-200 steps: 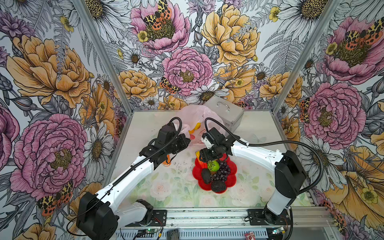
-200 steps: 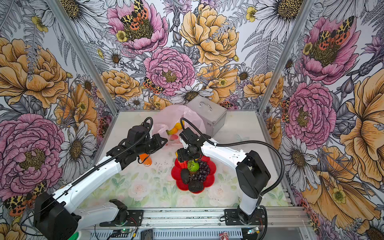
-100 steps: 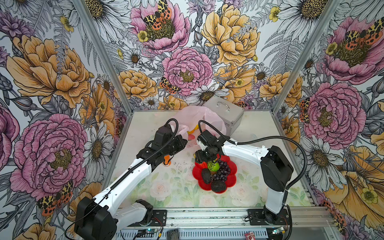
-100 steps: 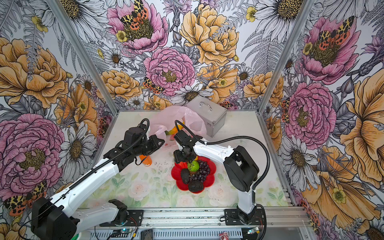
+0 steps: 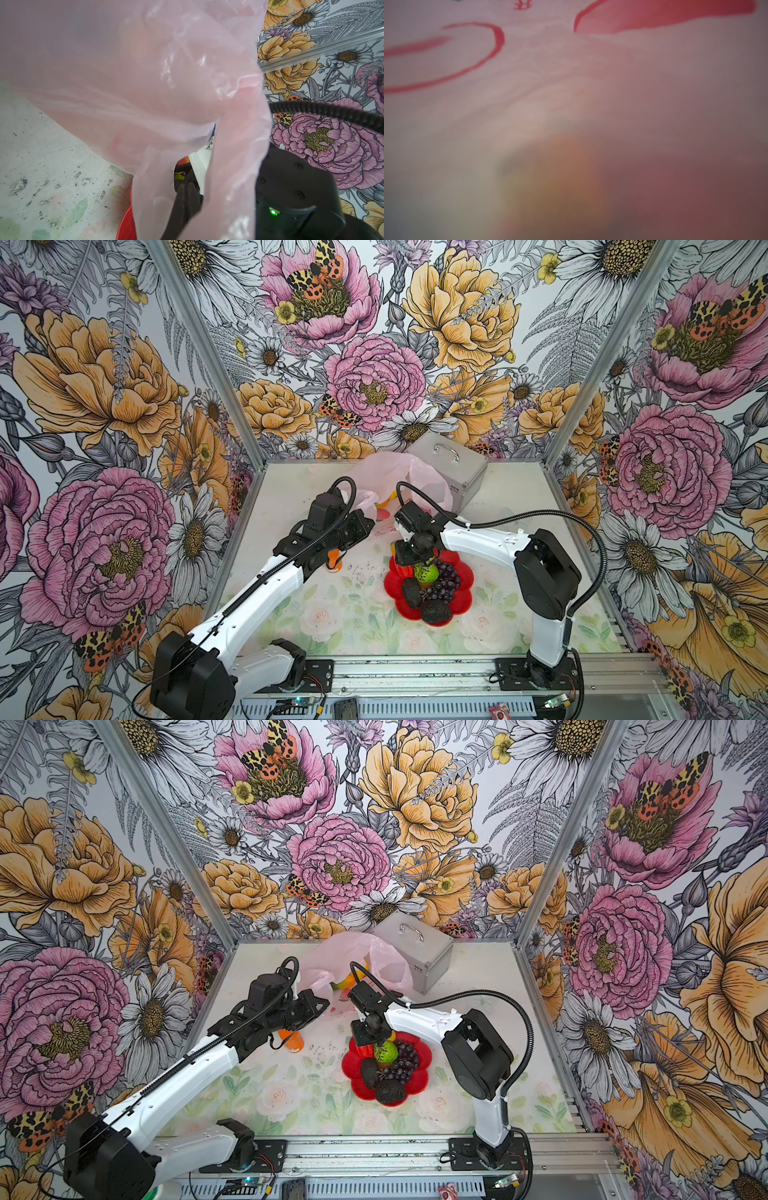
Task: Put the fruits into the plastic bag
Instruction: 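Move the right gripper down to the plate and grasp the yellow fruit, then lift the yellow fruit with the right gripper toward the bag mouth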
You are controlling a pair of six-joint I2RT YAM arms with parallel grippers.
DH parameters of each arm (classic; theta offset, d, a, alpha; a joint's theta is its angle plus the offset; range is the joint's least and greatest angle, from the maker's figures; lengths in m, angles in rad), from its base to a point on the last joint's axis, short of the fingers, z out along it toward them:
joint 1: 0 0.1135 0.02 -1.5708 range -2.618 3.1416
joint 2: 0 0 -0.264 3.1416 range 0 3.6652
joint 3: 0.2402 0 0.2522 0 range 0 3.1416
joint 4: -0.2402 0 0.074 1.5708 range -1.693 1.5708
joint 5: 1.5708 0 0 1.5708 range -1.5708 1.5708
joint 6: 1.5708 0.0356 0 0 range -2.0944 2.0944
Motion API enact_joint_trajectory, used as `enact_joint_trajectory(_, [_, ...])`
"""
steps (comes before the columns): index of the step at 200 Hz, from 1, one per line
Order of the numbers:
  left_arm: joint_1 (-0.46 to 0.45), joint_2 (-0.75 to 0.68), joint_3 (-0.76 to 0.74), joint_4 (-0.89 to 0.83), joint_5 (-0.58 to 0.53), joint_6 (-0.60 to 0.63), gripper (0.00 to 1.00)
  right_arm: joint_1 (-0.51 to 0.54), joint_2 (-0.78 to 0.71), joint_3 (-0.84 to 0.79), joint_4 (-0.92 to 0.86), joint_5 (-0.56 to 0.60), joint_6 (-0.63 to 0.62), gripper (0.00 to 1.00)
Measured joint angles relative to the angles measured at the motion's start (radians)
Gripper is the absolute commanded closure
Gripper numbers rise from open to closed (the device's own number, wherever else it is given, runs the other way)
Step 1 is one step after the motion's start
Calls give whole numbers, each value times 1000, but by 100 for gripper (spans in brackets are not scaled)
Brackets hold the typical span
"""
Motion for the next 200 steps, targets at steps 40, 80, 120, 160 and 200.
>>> enact_joint_trajectory(40, [0,31,2,0,4,0,100,0,-1,1,0,3,-9,67])
enact_joint_trajectory(80, [-2,38,14,1,4,0,100,0,-41,-10,1,11,-19,68])
enact_joint_trajectory(120, [-24,50,22,2,3,-14,100,-17,-148,-71,15,-8,-16,68])
enact_joint_trajectory(160, [-63,78,30,8,-2,-20,100,-50,-249,-171,57,-71,19,68])
enact_joint_trajectory(200, [-94,99,39,18,-19,-24,100,-90,-401,-288,87,-135,72,68])
